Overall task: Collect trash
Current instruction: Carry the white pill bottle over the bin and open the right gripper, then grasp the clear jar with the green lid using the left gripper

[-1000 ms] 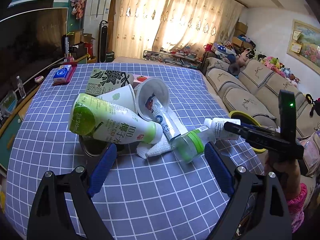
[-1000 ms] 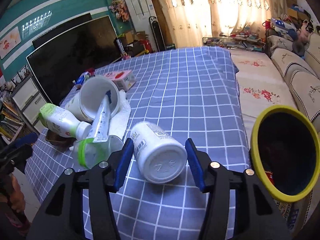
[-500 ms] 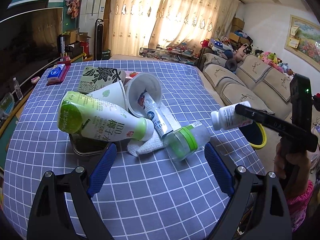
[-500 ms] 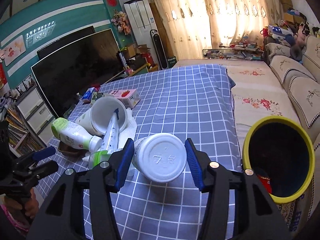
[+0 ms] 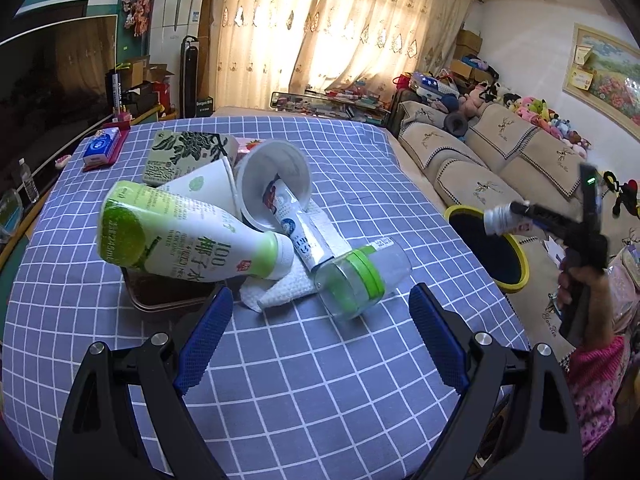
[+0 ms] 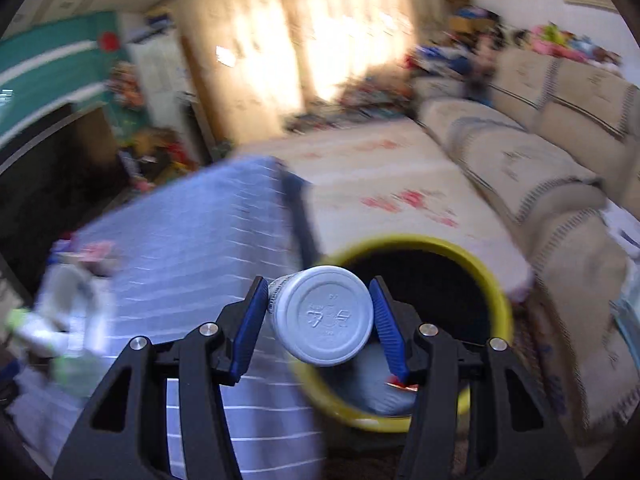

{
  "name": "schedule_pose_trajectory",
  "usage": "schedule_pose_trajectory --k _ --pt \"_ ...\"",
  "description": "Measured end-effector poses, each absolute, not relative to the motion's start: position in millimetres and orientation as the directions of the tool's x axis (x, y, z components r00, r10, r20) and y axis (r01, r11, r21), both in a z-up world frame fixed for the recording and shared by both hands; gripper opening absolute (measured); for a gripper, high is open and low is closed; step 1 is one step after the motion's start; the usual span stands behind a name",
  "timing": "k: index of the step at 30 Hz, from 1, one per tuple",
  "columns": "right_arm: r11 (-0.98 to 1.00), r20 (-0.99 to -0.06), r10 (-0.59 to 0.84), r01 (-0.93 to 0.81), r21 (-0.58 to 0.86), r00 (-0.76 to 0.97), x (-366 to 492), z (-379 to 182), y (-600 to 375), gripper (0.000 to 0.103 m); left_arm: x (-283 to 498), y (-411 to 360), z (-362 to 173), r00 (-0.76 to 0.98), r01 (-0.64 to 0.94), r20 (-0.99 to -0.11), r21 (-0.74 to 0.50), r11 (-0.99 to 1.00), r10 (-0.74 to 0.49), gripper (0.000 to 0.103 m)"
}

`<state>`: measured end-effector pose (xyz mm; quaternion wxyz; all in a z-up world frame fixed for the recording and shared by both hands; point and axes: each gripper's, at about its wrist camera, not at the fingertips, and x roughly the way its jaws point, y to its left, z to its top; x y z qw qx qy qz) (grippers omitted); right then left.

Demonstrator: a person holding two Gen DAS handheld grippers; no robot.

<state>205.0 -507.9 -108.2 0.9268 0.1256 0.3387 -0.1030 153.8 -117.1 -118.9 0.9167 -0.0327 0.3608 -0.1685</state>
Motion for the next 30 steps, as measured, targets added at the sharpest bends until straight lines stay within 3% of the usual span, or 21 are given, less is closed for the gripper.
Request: schedule_pose_trajectory --k 6,19,30 --pt "0.919 -0.756 -0.219 0.391 0.053 0.617 230.7 -170.3 -536.6 0.050 158.4 -132.5 -126.6 0.648 0.308 -0.676 -0.189 0.933 -0.351 0.088" --pt "0.901 -0.788 -0.265 0.433 0.002 0.556 243.6 -207.6 -555.6 0.051 173.6 -175.3 -153.4 0.559 0.346 -0.738 -0.207 0.915 -0.378 0.088" --pt "0.906 -0.779 -0.233 0.421 0.044 0.582 235.0 -204.4 -550.8 0.054 206.5 -204.1 -169.6 0.587 0.130 -0.785 -0.150 0.980 -0.198 0.088"
